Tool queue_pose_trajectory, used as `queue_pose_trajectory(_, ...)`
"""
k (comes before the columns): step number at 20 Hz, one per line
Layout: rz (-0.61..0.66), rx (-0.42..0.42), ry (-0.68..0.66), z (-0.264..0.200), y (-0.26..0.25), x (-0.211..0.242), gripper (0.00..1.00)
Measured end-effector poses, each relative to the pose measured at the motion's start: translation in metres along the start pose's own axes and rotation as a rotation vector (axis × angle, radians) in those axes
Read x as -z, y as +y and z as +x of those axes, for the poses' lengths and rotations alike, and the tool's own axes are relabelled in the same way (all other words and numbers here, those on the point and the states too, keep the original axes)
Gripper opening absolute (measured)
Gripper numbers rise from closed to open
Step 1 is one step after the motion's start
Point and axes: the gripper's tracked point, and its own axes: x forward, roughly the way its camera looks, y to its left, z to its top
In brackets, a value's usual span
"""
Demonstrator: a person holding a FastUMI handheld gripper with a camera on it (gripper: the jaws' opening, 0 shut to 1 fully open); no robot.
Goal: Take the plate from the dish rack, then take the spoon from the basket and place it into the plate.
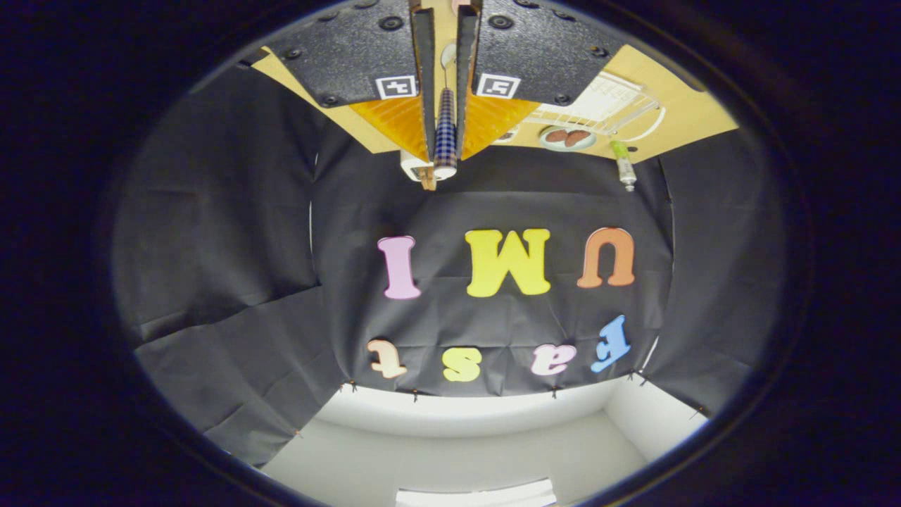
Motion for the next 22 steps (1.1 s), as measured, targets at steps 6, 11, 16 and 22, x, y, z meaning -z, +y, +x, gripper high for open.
queue_pose_trajectory(6, 0.041, -0.116, 0.061, -0.039, 0.078, 0.07, 0.17)
queue_pose_trajectory(11, -0.003, -0.172, 0.161, -0.03, 0.116, 0.121, 0.18)
queue_pose_trajectory(16, -0.027, -0.136, 0.181, -0.021, 0.108, 0.14, 0.18)
queue_pose_trajectory(22, 0.035, -0.123, 0.201, -0.022, 0.093, 0.143, 0.2)
